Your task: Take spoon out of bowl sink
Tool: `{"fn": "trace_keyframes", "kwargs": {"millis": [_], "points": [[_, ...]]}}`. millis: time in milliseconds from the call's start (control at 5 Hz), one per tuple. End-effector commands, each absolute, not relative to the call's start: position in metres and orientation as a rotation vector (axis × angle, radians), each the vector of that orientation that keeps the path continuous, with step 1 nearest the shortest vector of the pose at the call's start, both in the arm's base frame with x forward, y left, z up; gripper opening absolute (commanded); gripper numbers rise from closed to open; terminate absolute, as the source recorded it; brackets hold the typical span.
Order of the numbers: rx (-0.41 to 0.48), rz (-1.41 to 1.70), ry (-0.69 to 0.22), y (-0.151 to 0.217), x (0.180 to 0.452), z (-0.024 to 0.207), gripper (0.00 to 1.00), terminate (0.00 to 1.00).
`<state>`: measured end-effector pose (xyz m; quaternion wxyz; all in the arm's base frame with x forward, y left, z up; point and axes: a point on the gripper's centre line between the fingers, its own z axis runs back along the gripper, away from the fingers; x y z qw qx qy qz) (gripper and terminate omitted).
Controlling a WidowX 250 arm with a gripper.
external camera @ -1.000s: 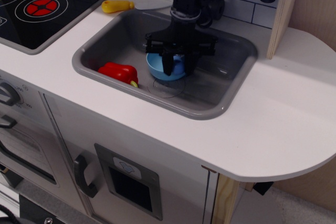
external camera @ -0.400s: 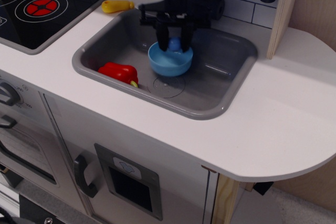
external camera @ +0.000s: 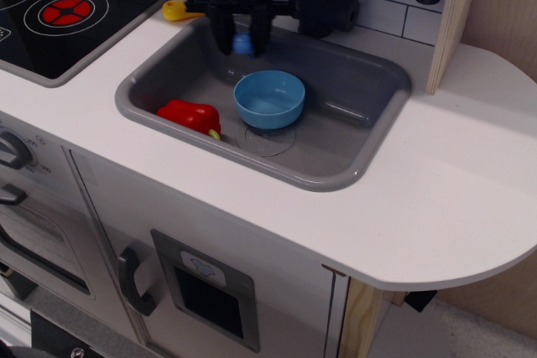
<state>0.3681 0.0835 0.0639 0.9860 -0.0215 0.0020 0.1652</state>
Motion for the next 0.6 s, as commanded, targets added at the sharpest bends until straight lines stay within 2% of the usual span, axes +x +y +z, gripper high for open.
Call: {"fn": "trace_keyframes", "kwargs": {"millis": [0, 400], "points": [[-0.006, 0.176, -0.091, 0.117, 0.377, 0.081, 0.0, 0.0], [0.021, 0.109, -0.063, 0.137, 0.374, 0.065, 0.0, 0.0]]}}
